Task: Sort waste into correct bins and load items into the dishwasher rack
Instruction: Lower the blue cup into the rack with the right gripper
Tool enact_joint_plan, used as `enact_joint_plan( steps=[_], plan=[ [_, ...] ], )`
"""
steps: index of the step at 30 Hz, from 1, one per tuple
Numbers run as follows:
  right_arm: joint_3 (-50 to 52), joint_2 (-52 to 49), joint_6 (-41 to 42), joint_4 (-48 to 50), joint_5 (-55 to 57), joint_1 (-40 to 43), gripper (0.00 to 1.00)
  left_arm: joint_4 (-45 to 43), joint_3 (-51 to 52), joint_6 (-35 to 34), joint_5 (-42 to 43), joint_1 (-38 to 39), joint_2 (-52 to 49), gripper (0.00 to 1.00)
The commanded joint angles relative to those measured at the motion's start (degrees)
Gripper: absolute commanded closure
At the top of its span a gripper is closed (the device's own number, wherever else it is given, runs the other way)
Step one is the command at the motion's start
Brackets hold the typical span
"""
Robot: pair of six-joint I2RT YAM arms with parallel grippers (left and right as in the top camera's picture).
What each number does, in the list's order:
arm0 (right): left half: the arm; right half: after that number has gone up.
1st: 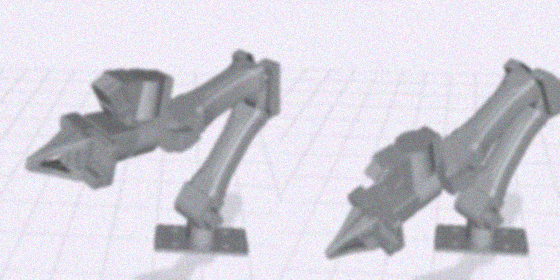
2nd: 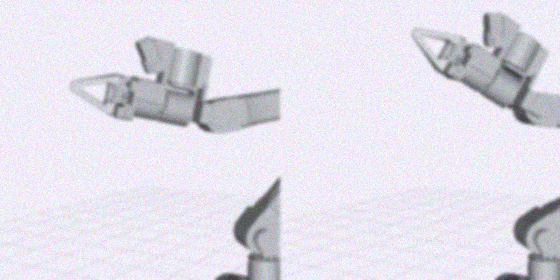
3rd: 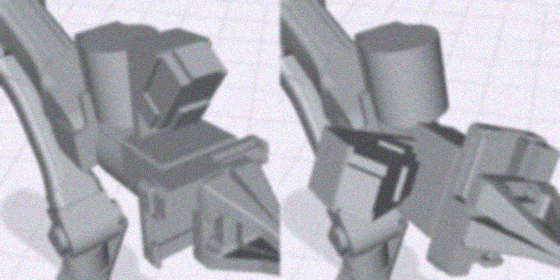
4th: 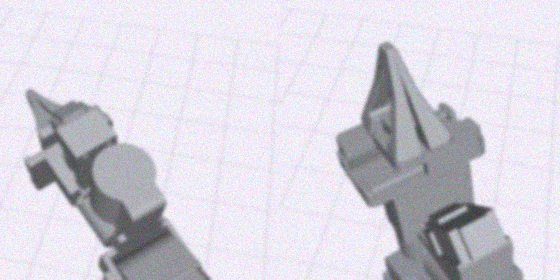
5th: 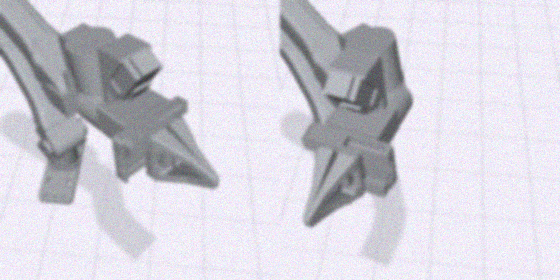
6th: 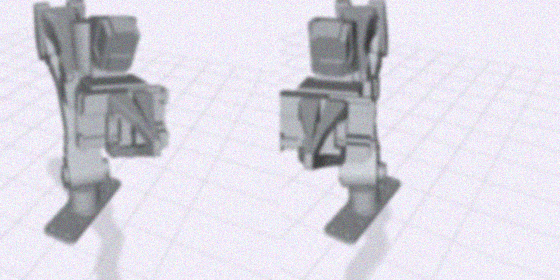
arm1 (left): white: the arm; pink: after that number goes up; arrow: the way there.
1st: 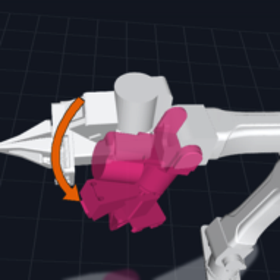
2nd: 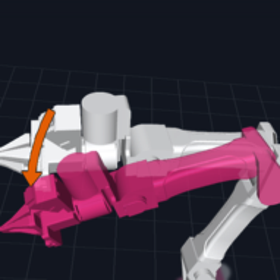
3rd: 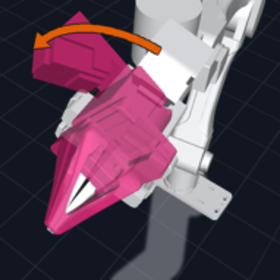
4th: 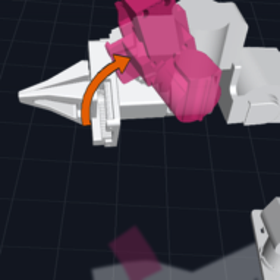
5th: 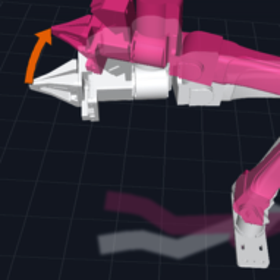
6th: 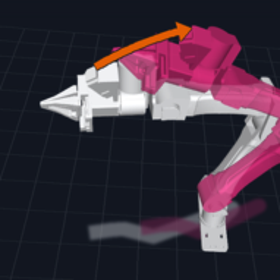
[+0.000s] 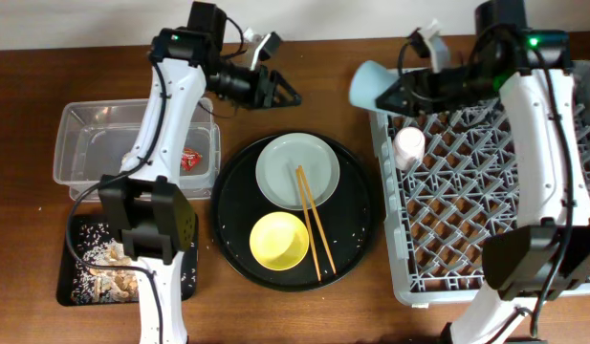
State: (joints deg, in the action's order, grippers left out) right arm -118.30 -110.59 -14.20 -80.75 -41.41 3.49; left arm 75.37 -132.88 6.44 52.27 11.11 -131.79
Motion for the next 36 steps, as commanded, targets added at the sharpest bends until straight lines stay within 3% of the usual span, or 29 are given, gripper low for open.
enact_joint_plan(
  steps=[1, 5, 11, 21, 36],
  plan=[
    [-1.1, 0.6, 11.4, -0.1, 24.0, 2.0, 0.44, 2.7, -1.0, 0.3, -12.2, 0.4, 0.3, 0.5],
    [-1.1, 0.6, 17.7, 0.2, 39.1, 2.6, 0.44, 3.7, -1.0, 0.3, -14.3, 1.0, 0.3, 0.5],
    [-0.7, -0.9, 17.7, 1.4, 45.3, 2.7, 0.44, 3.8, -1.0, 0.3, -17.6, 3.0, 0.3, 0.5],
    [-0.7, -9.7, 17.7, 2.9, 45.6, 6.0, 0.44, 3.6, -1.0, 0.3, -17.6, 3.5, 0.3, 0.5],
    [-0.6, -11.7, 17.7, 5.4, 44.7, 6.7, 0.43, 3.3, -1.0, 0.3, -17.6, 3.5, 0.3, 0.5]
  ],
)
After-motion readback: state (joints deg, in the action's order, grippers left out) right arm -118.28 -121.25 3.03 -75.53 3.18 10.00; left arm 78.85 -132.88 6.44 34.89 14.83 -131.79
